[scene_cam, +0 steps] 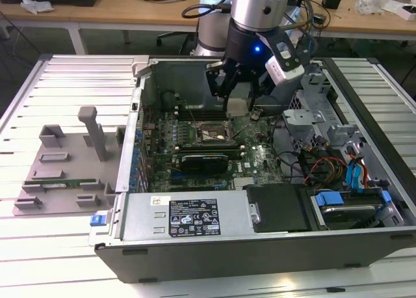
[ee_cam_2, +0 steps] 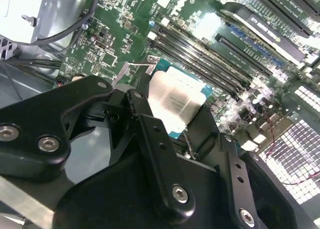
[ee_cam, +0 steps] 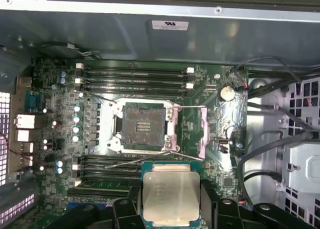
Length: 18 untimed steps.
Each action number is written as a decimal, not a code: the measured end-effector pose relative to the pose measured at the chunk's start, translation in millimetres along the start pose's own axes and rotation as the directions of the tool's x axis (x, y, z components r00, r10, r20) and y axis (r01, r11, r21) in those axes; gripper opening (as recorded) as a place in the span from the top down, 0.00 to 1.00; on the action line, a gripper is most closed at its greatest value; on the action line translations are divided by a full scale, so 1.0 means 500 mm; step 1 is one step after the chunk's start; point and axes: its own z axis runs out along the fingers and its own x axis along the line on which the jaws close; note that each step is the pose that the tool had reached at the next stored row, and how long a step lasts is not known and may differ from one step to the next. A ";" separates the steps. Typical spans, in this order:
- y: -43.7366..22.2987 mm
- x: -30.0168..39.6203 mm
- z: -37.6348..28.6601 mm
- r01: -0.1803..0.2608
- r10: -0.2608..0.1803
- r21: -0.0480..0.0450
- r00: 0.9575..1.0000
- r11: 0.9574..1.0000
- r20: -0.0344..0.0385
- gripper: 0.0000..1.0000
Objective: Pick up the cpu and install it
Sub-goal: 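Pick up the cpu and move it towards the insertion slot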
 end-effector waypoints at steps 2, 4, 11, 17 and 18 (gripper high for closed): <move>0.007 -0.002 0.004 0.000 0.000 0.000 1.000 1.000 0.000 0.45; 0.019 -0.002 0.012 0.000 0.000 0.002 1.000 1.000 0.000 0.45; 0.066 0.005 0.024 0.000 0.000 0.068 1.000 0.998 -0.003 0.45; 0.069 0.009 0.027 0.000 0.000 0.069 1.000 0.998 -0.003 0.45; 0.069 0.009 0.027 0.000 0.000 0.069 1.000 0.998 -0.003 0.45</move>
